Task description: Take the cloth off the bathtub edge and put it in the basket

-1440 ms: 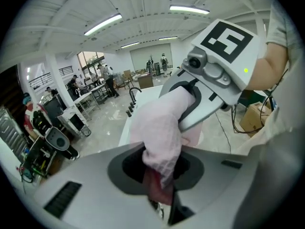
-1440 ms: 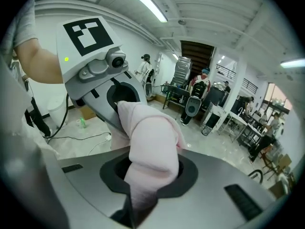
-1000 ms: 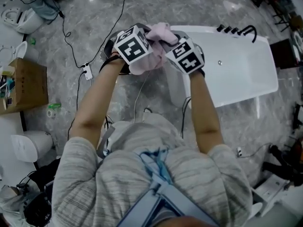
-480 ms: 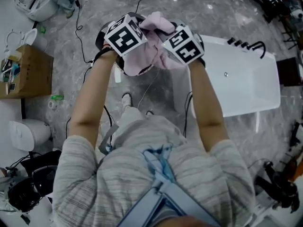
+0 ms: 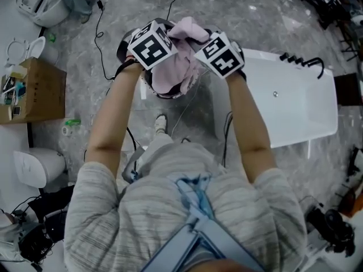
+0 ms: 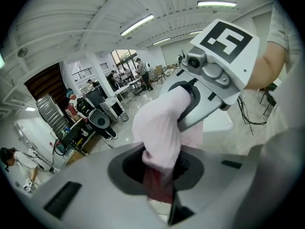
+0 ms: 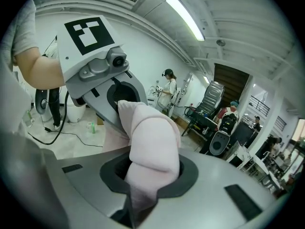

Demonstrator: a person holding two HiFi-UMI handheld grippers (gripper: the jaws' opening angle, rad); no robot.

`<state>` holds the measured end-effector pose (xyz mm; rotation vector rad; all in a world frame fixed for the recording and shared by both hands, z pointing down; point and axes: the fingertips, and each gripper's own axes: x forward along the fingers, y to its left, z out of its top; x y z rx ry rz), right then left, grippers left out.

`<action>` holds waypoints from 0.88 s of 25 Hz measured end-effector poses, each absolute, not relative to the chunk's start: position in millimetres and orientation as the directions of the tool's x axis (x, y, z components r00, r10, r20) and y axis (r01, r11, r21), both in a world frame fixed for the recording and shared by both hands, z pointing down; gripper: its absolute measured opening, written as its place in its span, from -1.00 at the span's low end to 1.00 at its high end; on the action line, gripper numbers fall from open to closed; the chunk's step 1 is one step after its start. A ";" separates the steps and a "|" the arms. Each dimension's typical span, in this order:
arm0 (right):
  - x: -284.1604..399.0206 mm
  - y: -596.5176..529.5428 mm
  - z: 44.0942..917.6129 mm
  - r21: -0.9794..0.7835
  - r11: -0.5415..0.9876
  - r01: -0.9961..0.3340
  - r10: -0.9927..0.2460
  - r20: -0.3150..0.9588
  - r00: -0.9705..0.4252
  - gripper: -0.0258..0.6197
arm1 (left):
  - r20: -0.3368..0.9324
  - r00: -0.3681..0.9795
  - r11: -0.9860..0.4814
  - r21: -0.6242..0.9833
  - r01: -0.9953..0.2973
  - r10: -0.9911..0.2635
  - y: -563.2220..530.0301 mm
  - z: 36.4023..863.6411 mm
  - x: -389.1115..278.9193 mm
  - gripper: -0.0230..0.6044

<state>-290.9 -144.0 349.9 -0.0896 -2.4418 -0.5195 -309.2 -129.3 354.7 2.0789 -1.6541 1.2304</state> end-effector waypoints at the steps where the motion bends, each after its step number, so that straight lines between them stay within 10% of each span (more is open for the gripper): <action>1: -298.4 -144.4 355.3 0.338 0.922 0.191 -0.059 0.609 -0.791 -0.66 | 0.718 0.026 -0.353 -0.310 -0.883 -0.696 -129.3 360.2 -316.8 -0.70; 22: -377.5 -163.7 485.6 0.171 0.960 0.220 0.010 0.769 -0.639 -0.66 | 0.823 0.159 -0.419 -0.103 -0.902 -0.545 -145.8 490.4 -395.1 -0.70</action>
